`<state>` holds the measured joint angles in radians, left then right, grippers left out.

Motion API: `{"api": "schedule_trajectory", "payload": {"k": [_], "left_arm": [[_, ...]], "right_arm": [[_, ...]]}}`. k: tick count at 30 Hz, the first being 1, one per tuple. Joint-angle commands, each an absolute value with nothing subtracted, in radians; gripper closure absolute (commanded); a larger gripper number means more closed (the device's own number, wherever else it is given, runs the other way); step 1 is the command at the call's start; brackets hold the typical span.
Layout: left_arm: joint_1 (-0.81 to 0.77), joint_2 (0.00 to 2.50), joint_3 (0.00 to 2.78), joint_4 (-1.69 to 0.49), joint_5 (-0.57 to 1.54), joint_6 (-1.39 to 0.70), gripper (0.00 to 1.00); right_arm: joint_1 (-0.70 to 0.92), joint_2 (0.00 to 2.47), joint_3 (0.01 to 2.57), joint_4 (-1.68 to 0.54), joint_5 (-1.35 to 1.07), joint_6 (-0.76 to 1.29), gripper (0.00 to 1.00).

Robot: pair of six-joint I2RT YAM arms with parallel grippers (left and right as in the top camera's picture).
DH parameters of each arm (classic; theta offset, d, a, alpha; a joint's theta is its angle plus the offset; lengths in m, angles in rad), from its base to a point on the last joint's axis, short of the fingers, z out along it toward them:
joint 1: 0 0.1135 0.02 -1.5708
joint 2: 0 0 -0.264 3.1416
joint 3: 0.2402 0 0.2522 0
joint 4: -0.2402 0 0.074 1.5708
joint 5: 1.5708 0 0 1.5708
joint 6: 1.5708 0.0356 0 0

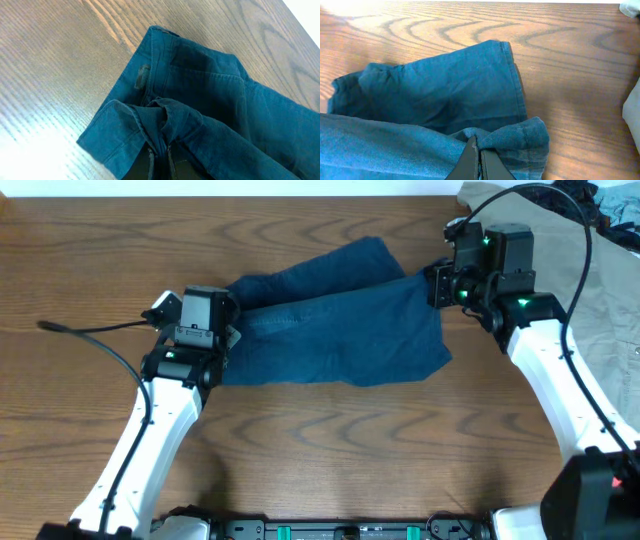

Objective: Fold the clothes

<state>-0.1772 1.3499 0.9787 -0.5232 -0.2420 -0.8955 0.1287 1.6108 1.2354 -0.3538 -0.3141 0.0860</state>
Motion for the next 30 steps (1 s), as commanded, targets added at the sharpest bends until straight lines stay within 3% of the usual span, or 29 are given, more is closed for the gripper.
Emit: {"api": "schedule_trajectory", "payload": {"k": [1,16,18,20,22,23,30], "left_arm": [[-0.16,1.393,0.999,-0.501,-0.305,-0.884,0.94],[-0.107,1.506,0.999,-0.316,-0.307,-0.883,0.94],[-0.107,1.515,0.999,-0.29,-0.307,-0.883,0.93],[-0.107,1.517,0.999,-0.278,-0.308,-0.883,0.72],[-0.101,1.516,0.999,-0.281,-0.307,-0.882,0.38],[-0.097,1.516,0.999,-0.29,-0.307,-0.866,0.28],[-0.058,1.517,0.999,-0.414,-0.307,-0.841,0.23]], "right_arm": [[0.146,1.64,1.255,-0.33,-0.273,0.07,0.99],[0.164,1.787,1.255,-0.071,-0.273,0.073,0.99],[0.172,1.82,1.255,-0.01,-0.273,0.074,0.75],[0.177,1.841,1.255,0.016,-0.272,0.073,0.43],[0.177,1.856,1.255,0.024,-0.273,0.074,0.12],[0.177,1.862,1.255,0.017,-0.272,0.074,0.01],[0.164,1.863,1.255,-0.12,-0.246,0.073,0.01]]}}
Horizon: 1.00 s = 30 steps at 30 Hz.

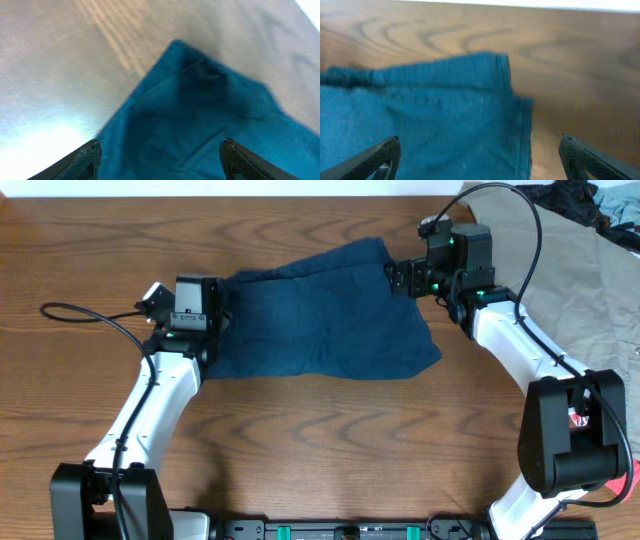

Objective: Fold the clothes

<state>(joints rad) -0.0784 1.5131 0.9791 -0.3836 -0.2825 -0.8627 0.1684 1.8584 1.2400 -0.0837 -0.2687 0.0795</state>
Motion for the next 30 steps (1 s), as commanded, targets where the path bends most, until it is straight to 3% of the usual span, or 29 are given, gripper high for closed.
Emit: {"api": "schedule_trajectory", "payload": {"k": [1,14,21,27,30], "left_arm": [[-0.051,1.517,0.999,-0.433,-0.307,-0.841,0.23],[-0.022,1.521,0.986,-0.513,-0.268,-0.834,0.19],[-0.022,1.612,0.986,-0.515,-0.205,-0.823,0.19],[-0.022,1.726,0.986,-0.516,-0.123,-0.823,0.19],[-0.022,1.757,0.986,-0.516,-0.057,-0.816,0.2]], "right_arm": [[0.16,1.863,1.255,-0.154,-0.231,0.073,0.01],[0.145,1.863,1.254,-0.464,-0.196,0.074,0.01],[0.154,1.865,1.219,-0.53,-0.196,0.073,0.08],[0.19,1.868,1.161,-0.496,-0.196,0.073,0.25],[0.202,1.869,1.12,-0.471,-0.195,0.073,0.27]]}}
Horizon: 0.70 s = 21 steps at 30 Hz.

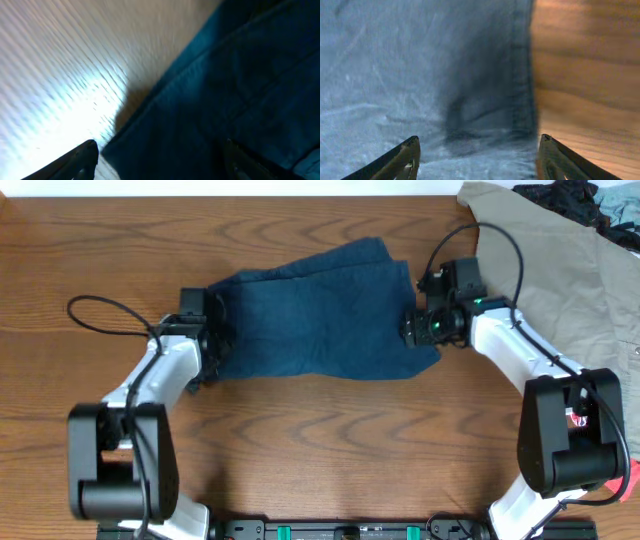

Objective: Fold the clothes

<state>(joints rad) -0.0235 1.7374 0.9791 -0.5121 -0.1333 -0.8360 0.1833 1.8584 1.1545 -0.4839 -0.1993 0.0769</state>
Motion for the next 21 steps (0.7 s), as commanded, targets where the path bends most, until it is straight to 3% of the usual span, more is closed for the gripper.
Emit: {"api": "schedule_trajectory", "payload": {"k": [1,3,5,8,11,12,21], "left_arm": [[-0.022,1.76,0.986,-0.517,-0.036,-0.803,0.23],[-0.023,1.763,0.986,-0.533,-0.006,-0.796,0.27],[-0.023,1.763,0.986,-0.568,-0.004,-0.796,0.4],[-0.023,1.763,0.986,-0.637,-0.004,-0.792,0.71],[-0.023,1.763,0.986,-0.712,-0.003,-0.764,0.94],[-0.023,1.763,0.986,-0.735,-0.003,-0.758,0.94],[-0.028,1.763,0.986,-1.042,0.068,-0.646,0.94]], "right_arm": [[0.204,1.869,1.105,-0.46,-0.196,0.073,0.27],[0.204,1.869,1.068,-0.432,-0.195,0.074,0.27],[0.204,1.869,1.031,-0.405,-0.195,0.074,0.31],[0.202,1.869,0.99,-0.401,-0.178,0.074,0.56],[0.198,1.869,0.956,-0.439,-0.13,0.081,0.94],[0.196,1.869,0.951,-0.458,-0.099,0.104,0.99],[0.162,1.867,0.95,-0.76,0.184,0.397,0.99]]}}
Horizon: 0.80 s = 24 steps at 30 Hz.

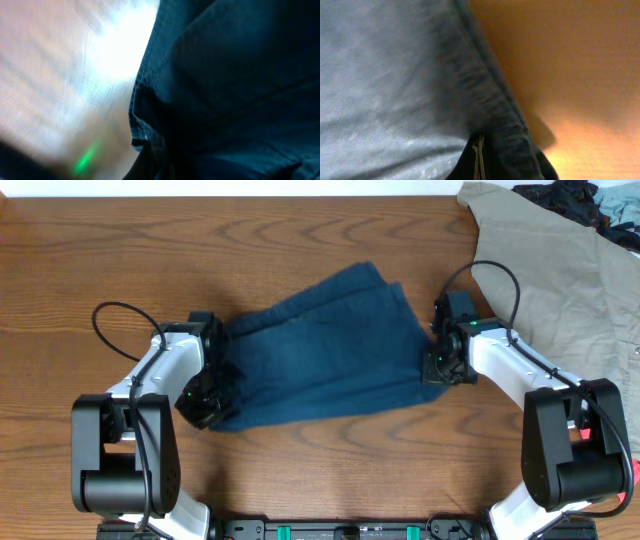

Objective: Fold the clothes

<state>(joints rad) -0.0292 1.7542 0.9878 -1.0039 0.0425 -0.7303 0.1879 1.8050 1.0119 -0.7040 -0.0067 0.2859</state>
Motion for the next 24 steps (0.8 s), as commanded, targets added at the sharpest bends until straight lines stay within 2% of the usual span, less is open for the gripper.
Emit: {"api": "schedule_trajectory", "payload": {"k": [1,5,15,20,22,24], "left_arm": [[-0.033,1.763,0.986,-1.06,0.09,-0.616,0.94],[-0.07,1.763,0.986,-1.116,0.148,-0.553,0.94],[-0.259,1.763,0.986,-1.182,0.142,-0.509,0.94],[-0.294,1.763,0.986,-1.216,0.101,-0.509,0.94],[-0.289,1.761,0.99,-1.219,0.067,-0.509,0.94],[-0.275,1.761,1.009,-1.219,0.051,-0.509,0.93]], "right_arm": [[0.162,1.864,0.95,-0.781,0.184,0.402,0.99],[0.162,1.839,0.95,-0.865,0.205,0.453,0.99],[0.147,1.695,0.95,-1.061,0.191,0.478,0.99],[0.107,1.575,0.95,-1.108,0.173,0.46,0.97],[0.096,1.526,0.95,-1.092,0.146,0.419,0.89],[0.091,1.482,0.95,-1.07,0.121,0.384,0.31]]}}
